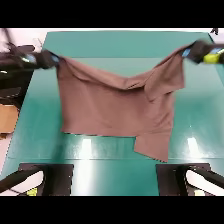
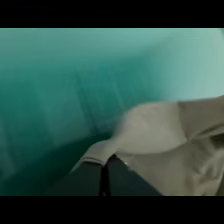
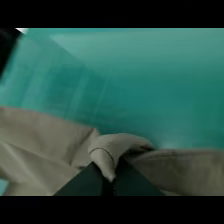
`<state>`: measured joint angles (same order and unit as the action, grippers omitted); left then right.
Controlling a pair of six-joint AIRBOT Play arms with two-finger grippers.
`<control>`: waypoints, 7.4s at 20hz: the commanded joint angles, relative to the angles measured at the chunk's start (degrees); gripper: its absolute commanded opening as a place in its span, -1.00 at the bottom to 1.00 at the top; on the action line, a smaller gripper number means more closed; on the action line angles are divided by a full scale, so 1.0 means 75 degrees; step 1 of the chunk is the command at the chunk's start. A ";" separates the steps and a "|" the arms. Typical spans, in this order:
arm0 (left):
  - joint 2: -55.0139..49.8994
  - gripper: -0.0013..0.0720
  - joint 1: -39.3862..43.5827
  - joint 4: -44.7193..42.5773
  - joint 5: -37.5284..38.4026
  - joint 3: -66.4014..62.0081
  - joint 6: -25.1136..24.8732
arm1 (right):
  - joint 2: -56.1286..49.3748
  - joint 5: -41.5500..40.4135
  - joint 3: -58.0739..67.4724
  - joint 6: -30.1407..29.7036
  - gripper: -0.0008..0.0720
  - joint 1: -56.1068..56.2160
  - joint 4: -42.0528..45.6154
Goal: Fold the shirts.
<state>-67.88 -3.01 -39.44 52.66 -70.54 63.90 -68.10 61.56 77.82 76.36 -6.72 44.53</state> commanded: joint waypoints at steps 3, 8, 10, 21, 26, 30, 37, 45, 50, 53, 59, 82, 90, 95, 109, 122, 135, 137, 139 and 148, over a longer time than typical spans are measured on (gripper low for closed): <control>-0.2197 -0.91 0.0245 -0.0099 -0.1454 0.0548 -0.0192 | -0.2349 -0.1326 -0.0399 -0.0347 -0.93 0.0236 0.0099; -0.2544 -0.91 0.0245 -0.0073 -0.2034 0.0475 -0.0294 | -0.3663 -0.0874 0.0912 -0.0530 -0.92 0.0131 0.0006; -0.2544 -0.91 0.0245 -0.0070 -0.1993 0.0341 -0.0388 | -0.3952 -0.0551 0.1396 -0.0527 -0.92 0.0131 0.0012; -0.2518 0.95 -0.1311 -0.0082 0.0382 -0.1139 -0.0347 | -0.3856 0.0933 0.3144 -0.0525 0.83 -0.0729 0.0414; -0.1996 0.95 -0.2512 -0.0117 0.2326 -0.1093 -0.0807 | -0.2457 0.1623 0.2095 -0.0530 0.83 -0.1810 0.0860; -0.0472 0.95 -0.2716 -0.0382 0.2361 0.0627 -0.0959 | -0.0787 0.1338 -0.0399 -0.0711 0.82 -0.2407 0.0831; 0.0804 0.95 -0.2716 -0.1285 0.2620 0.3818 -0.0717 | 0.1515 0.0638 -0.4057 -0.0734 0.82 -0.2433 0.0874; 0.0667 0.95 -0.2716 -0.1457 0.1833 0.5138 -0.0557 | 0.2410 0.0323 -0.5284 -0.0731 0.82 -0.2436 0.0831; -0.0154 0.95 -0.2707 -0.0629 0.1690 0.5144 -0.0804 | 0.2404 0.0323 -0.5284 -0.0734 0.78 -0.2436 0.0831; -0.0490 0.95 -0.2707 -0.0350 0.1635 0.5144 -0.1000 | 0.2404 0.0332 -0.5284 -0.0734 0.78 -0.2436 0.0831; -0.0487 -0.91 -0.2707 -0.0271 0.1845 0.5065 -0.1335 | 0.2393 0.0589 -0.5286 -0.0615 0.78 -0.2506 0.1169; -0.0481 -0.91 -0.2707 -0.0096 0.2393 0.4660 -0.1332 | 0.1148 -0.0749 -0.7469 -0.1411 -0.12 -0.1440 -0.1294; 0.1239 -0.92 -0.2710 0.1014 0.3045 0.4042 -0.1218 | 0.2433 -0.0239 -0.6927 -0.1565 -0.93 -0.1148 -0.2387; 0.3223 -0.92 -0.2707 0.1763 0.3139 0.1795 -0.0723 | 0.4878 -0.0408 -0.4680 -0.0799 -0.93 -0.1253 -0.2296; 0.3564 -0.92 -0.2710 0.0877 0.1445 -0.5925 -0.0536 | 0.4922 0.0131 0.3095 -0.0653 -0.93 -0.5278 -0.2299; 0.0577 -0.91 -0.2095 0.2194 0.0799 0.0239 -0.2573 | 0.0405 -0.1241 -0.0335 -0.1588 -0.93 -0.0519 -0.1166; -0.3054 -0.91 -0.0525 0.2518 -0.2384 -0.0562 -0.4424 | -0.3803 -0.1923 0.1037 -0.2337 -0.93 -0.0146 -0.0737; -0.3051 -0.91 -0.0560 0.2518 -0.2259 -0.0577 -0.4386 | -0.3739 -0.1626 0.1099 -0.2337 -0.93 -0.0277 -0.0705; -0.3054 -0.92 -0.0670 0.2422 -0.1498 -0.0577 -0.4301 | -0.3681 -0.1198 0.1081 -0.2375 -0.93 -0.0425 -0.0694; -0.3092 -0.92 -0.0833 0.0781 -0.0659 0.0455 -0.3372 | -0.2850 -0.1099 -0.1122 -0.2801 -0.93 -0.0606 -0.0312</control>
<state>-90.85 -9.30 -29.98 45.89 -70.30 37.56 -92.01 54.11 76.29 56.82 -11.00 41.12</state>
